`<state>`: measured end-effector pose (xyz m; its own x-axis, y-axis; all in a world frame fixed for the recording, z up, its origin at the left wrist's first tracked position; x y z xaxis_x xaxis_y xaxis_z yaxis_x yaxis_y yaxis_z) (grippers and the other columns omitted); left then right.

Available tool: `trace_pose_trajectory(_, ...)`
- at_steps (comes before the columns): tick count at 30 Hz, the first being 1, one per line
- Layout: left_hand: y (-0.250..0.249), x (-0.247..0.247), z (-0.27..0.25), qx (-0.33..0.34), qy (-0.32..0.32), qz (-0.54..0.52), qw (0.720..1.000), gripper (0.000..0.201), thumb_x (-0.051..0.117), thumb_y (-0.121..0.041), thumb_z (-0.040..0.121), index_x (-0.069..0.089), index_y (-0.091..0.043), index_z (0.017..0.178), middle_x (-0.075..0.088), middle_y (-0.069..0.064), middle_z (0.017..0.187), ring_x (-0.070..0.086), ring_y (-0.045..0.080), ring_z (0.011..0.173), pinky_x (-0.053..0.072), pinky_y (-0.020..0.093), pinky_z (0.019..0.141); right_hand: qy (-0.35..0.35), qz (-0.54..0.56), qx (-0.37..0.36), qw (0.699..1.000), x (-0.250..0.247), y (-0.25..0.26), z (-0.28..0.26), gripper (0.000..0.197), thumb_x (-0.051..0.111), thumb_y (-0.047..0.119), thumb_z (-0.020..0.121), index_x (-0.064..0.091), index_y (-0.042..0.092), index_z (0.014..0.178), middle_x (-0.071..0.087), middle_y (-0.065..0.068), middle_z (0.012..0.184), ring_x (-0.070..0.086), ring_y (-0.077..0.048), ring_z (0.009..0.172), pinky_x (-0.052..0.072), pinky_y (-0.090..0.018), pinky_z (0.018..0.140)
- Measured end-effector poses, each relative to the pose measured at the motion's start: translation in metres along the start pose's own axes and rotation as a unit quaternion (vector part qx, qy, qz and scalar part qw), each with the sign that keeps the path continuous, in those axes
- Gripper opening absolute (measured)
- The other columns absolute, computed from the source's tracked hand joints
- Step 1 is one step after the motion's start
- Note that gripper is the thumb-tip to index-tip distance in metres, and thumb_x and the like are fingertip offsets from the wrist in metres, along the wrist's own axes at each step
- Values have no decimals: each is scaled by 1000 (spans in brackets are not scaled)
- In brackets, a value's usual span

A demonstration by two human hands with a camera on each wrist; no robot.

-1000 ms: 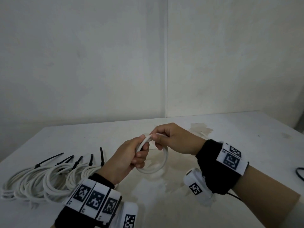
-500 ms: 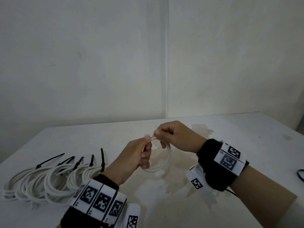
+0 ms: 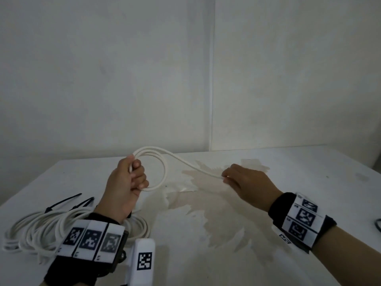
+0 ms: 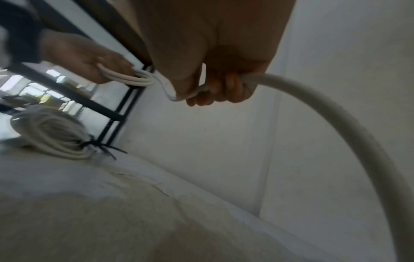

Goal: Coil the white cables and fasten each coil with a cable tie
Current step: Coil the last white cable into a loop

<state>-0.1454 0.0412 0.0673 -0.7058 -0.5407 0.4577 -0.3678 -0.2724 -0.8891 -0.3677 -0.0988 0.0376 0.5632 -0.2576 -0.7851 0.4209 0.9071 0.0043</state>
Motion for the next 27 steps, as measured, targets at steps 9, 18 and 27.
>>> trace_pose_trajectory(9,4,22,2,56,-11,116,992,34,34,-24,97,39,-15,65,29,-10,38,23,5,31,28,16,37,-53,-19,-188,980,-12,82,5,26,42,24,90,61,14,76,55,1,67,45,-15,45,22,-19,37)
trace_pose_trajectory(18,40,52,-18,60,80,295,950,35,32,-19,99,46,-12,67,46,-6,50,41,8,47,36,16,46,-66,45,-186,979,-25,105,20,21,47,23,85,64,14,76,60,2,70,51,-16,50,29,-19,35)
trace_pose_trajectory(27,53,66,-41,-53,178,251,950,44,33,-28,99,36,-15,57,28,-3,49,25,9,36,28,19,40,-20,295,-22,955,-28,65,40,19,68,33,74,55,18,75,41,17,74,41,3,61,32,-12,57)
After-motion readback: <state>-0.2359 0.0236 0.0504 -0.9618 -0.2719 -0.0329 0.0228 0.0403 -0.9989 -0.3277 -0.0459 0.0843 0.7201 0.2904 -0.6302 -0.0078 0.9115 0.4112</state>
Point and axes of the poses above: each hand's wrist, its own z-axis towards the middle knuckle, its own x-axis out of the palm, y = z × x, the point moved 4 cm from there along z, towards the middle knuckle
